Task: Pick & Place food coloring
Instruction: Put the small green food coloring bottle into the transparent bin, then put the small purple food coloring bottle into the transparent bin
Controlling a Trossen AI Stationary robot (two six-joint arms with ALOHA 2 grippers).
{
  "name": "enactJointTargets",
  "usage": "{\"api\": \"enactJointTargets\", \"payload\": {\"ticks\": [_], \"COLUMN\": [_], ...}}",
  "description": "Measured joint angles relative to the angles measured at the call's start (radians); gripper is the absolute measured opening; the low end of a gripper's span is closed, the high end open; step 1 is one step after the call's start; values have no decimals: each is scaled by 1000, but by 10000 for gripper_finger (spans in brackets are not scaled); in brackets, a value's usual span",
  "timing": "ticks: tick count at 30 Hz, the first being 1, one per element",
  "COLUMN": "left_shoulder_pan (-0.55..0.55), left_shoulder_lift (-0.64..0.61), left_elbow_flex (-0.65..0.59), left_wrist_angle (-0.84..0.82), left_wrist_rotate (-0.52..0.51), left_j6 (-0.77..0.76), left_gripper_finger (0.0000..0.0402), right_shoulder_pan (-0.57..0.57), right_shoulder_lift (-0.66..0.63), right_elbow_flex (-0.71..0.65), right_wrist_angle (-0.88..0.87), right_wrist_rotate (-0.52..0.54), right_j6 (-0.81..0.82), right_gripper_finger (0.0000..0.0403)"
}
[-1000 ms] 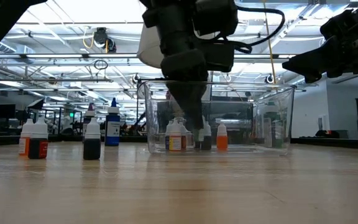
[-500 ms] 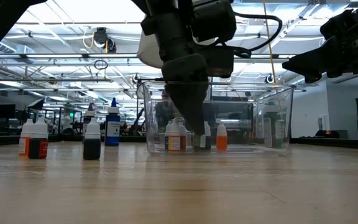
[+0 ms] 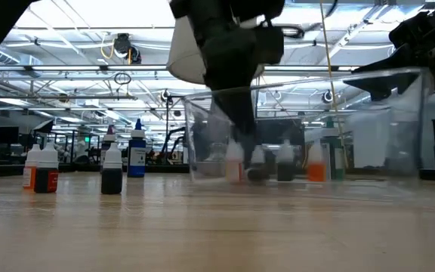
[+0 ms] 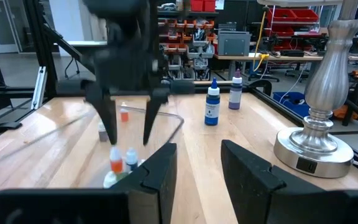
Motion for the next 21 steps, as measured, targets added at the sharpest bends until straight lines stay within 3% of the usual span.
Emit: {"api": "enactJointTargets", "payload": {"ticks": [13,21], "left_shoulder_pan": [0,-5], "left_shoulder_lift": [-32,-139], "left_elbow_flex": [0,-1], "left_wrist_angle": [-16,-170], "left_wrist_rotate": [-47,-50], "left_j6": [-3,-113], "left_gripper_finger": [183,183], "right_shoulder_pan": [0,0], "right_shoulder_lift": [0,0], "right_elbow_flex": [0,0], "right_wrist_angle": [1,0], "right_wrist_rotate": [0,0], "right_j6": [0,0], "right_gripper_finger": [114,114]}}
